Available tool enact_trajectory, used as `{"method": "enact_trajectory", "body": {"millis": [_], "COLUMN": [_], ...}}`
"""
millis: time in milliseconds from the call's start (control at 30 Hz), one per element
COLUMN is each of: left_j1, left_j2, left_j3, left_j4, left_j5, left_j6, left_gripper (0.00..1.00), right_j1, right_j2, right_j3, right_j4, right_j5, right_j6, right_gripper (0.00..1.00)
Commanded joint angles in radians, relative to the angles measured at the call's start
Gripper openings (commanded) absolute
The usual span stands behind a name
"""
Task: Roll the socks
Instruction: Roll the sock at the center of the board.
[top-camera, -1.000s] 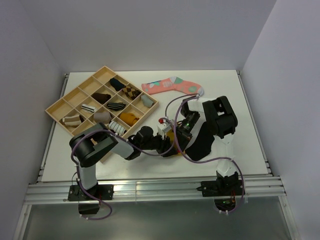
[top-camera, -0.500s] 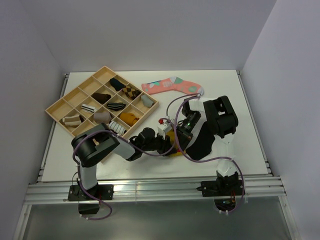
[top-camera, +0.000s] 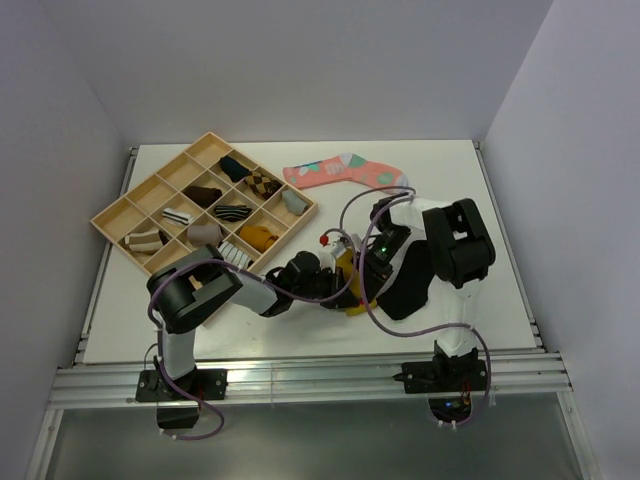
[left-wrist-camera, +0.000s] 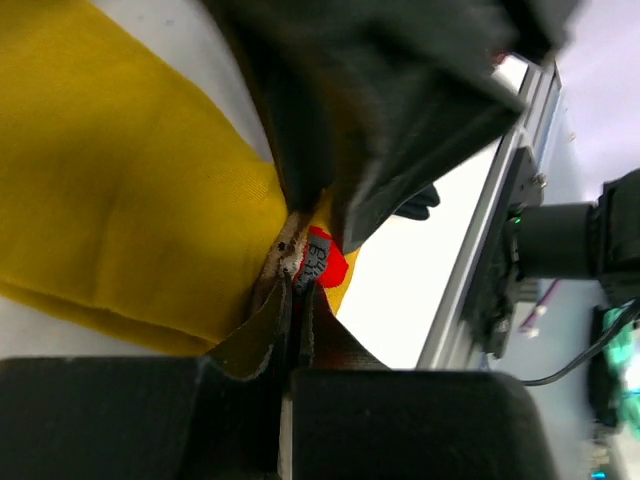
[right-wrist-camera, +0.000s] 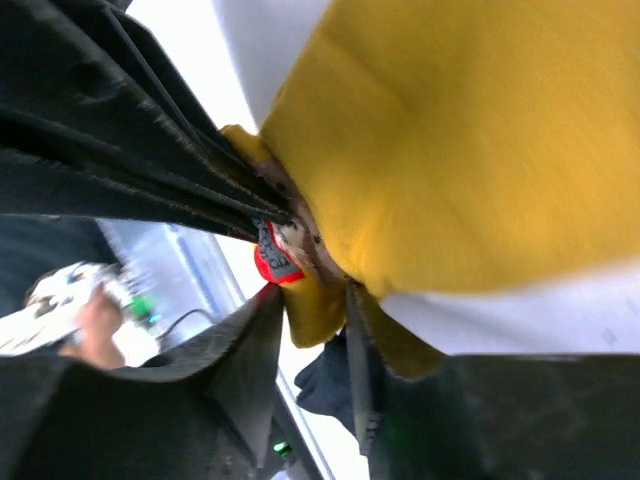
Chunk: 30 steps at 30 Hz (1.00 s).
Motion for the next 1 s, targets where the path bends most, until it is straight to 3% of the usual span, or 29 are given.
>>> {"method": "enact_trajectory", "body": {"millis": [0, 200, 367, 667, 967], "left_j1": [-0.021, -0.004, 0.056, 0.157, 0.177], "left_j2": [0.031, -0.001, -0.031, -0.041, 0.019], "left_j3": [-0.009, -0.049, -0.094, -0.032, 0.060], "left_j4": [-0.162, -0.215, -0.247, -0.527, -0.677], "left_j5": [0.015, 0.015, 0.105, 0.255, 0.299], "left_j6": [-0.118, -0.222, -0.274, -0.253, -0.216], "left_gripper": [0.00, 0.00, 0.00, 0.01, 0.00], "right_j1": [0.000, -0.041, -0.075, -0.076, 0.063], "right_j2": [-0.108, -0.199, -0.234, -0.444, -0.794], "right_j3": [-0.026, -0.062, -0.106, -0.272, -0.505], "right_j4": [0.232, 0.292, 0.294, 0.358, 0.522], "right_j5": [0.061, 0.058, 0.038, 0.007, 0.052], "right_j6": [0.043, 0.068, 0.011, -0.148, -0.242], "right_gripper": [0.42, 0.45, 0.44, 0.44, 0.49]}}
